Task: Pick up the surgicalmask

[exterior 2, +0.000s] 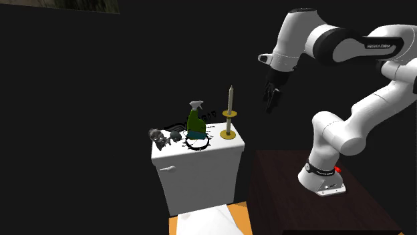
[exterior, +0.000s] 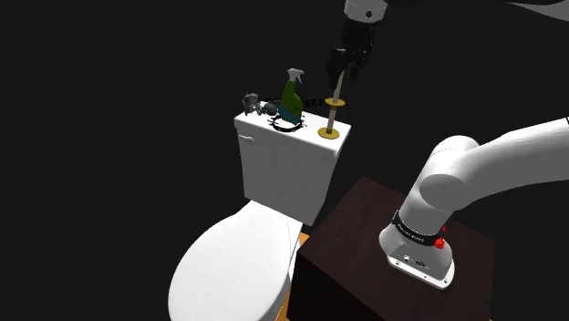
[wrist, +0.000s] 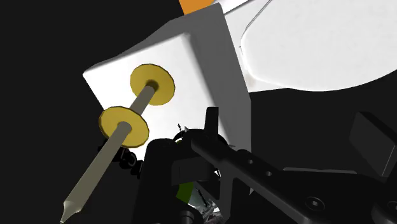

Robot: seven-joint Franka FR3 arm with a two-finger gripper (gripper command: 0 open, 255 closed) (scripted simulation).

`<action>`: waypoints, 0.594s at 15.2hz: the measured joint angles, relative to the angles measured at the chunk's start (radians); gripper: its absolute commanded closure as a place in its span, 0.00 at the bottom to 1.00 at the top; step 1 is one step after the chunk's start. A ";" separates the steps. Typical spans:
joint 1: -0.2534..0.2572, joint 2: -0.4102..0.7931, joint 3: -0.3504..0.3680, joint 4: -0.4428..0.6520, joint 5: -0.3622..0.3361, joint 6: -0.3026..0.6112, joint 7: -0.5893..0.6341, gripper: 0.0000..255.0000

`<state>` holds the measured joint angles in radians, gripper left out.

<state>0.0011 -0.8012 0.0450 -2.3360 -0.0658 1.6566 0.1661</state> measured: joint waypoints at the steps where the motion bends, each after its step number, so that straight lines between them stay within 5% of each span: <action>1: 0.000 0.000 0.000 0.000 0.000 0.000 0.000 0.00; 9: -0.004 0.192 -0.122 0.004 -0.046 0.158 -0.177 0.00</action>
<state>-0.0031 -0.6087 -0.0767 -2.3322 -0.1120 1.8141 -0.0108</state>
